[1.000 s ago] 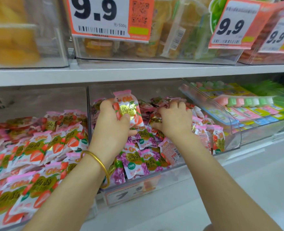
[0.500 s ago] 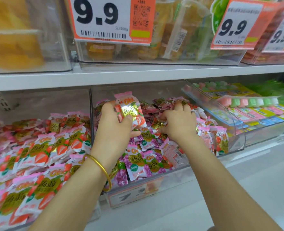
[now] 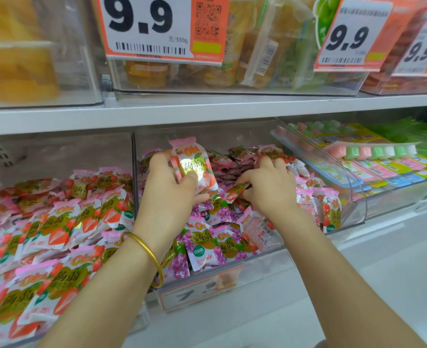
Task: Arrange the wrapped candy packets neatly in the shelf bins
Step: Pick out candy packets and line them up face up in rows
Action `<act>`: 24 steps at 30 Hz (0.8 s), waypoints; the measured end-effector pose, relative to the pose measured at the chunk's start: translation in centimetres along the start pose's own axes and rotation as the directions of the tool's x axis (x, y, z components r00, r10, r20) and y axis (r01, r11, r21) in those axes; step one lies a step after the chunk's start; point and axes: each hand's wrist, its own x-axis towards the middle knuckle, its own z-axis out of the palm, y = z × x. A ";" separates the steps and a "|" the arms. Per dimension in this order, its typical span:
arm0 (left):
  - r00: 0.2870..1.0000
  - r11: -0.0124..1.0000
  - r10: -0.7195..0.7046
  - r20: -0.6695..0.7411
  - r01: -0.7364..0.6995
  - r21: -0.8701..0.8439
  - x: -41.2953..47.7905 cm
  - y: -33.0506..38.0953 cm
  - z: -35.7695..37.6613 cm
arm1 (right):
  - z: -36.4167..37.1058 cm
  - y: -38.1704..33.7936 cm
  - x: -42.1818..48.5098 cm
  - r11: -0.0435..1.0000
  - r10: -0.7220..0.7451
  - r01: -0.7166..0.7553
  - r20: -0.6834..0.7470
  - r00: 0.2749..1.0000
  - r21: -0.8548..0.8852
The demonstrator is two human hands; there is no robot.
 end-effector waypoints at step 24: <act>0.998 0.991 0.057 -0.016 -0.055 0.122 -0.3 -0.2 -0.3 | -1.3 -1.8 -1.2 0.384 -0.034 0.062 -0.053 0.998 0.921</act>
